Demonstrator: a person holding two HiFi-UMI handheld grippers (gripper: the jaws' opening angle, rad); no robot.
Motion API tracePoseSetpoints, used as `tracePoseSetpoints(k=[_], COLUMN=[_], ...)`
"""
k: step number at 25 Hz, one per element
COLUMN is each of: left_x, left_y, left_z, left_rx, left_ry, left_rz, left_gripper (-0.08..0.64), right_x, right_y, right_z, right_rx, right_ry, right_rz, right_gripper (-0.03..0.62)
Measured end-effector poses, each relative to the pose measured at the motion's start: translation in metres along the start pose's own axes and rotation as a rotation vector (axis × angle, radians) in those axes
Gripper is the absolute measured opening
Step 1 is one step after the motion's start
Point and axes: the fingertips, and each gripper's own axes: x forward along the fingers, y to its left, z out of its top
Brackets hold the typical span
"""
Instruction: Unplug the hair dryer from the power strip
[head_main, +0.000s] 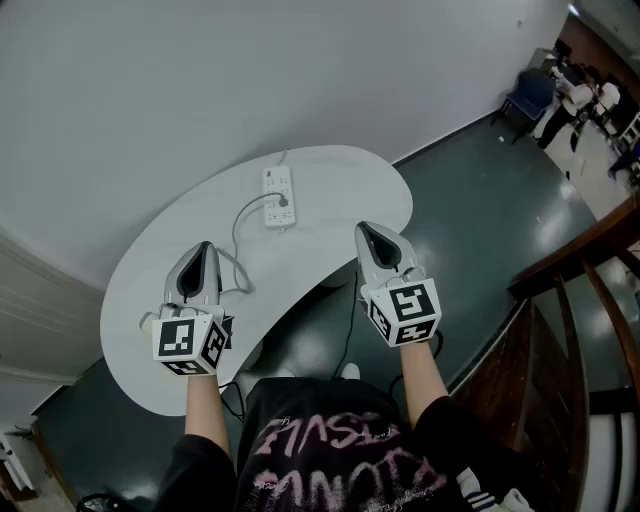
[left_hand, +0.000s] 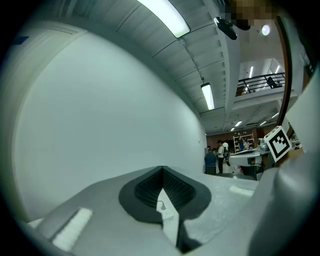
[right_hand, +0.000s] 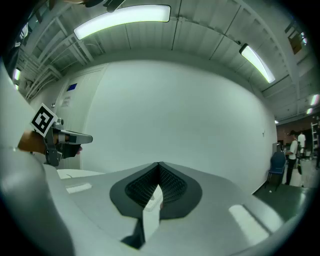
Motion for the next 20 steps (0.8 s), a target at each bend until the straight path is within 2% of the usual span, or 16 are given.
tracePoseSetpoints(k=[14,20], left_x=[-0.001,0.009], left_y=[-0.017,-0.03], left_z=[-0.003,-0.009], left_rx=[0.004,0.021], left_ry=[0.019,0.04], left_rz=[-0.016,-0.029], left_gripper=[0.0,0.0], right_x=[-0.006,-0.007], right_y=[-0.002,-0.008], right_z=[0.002,-0.001], right_rx=[-0.001,-0.017], right_ry=[-0.016,-0.039], right_rz=[0.01,0.046], right_gripper=[0.008,0.021])
